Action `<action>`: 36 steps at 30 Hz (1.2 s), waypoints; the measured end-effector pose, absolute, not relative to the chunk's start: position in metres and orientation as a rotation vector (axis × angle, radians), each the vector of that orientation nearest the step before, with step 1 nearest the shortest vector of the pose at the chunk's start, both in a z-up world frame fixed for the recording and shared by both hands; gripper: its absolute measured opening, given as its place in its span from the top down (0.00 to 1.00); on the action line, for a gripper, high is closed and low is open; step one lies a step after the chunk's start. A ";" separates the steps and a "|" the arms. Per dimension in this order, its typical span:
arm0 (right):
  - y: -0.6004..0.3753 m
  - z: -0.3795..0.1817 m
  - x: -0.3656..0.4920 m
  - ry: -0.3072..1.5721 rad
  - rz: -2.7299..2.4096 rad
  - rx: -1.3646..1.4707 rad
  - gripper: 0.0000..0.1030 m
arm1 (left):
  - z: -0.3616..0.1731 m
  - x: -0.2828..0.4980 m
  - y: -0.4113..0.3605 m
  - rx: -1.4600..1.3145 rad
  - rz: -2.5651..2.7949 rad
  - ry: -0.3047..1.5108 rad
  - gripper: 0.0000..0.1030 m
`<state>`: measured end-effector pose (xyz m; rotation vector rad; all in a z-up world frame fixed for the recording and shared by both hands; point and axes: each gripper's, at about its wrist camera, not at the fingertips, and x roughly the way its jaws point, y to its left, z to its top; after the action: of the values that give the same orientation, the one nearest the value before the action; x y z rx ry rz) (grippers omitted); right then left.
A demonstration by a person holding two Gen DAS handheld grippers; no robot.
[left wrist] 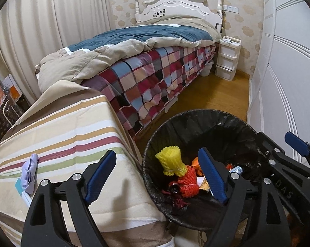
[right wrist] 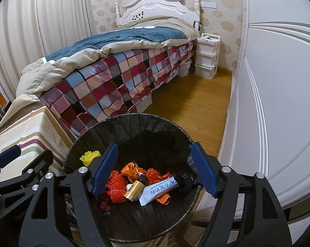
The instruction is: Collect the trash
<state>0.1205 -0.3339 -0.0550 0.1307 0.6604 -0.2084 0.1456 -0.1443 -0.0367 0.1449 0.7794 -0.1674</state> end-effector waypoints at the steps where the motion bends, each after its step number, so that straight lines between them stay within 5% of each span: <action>1: -0.333 -0.055 0.120 0.660 -0.209 0.131 0.28 | -0.036 0.145 -0.142 0.141 -0.164 0.779 0.21; 15: -0.318 -0.054 0.105 0.671 -0.198 0.124 0.18 | -0.029 0.126 -0.109 0.124 -0.093 0.765 0.20; 36: -0.229 -0.051 0.070 0.701 -0.050 0.081 0.16 | -0.032 0.086 -0.014 0.036 0.053 0.800 0.20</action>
<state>0.0699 -0.2295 -0.0507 0.0812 0.7008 -0.0495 0.0864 -0.0144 -0.0323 0.0357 0.7998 0.0531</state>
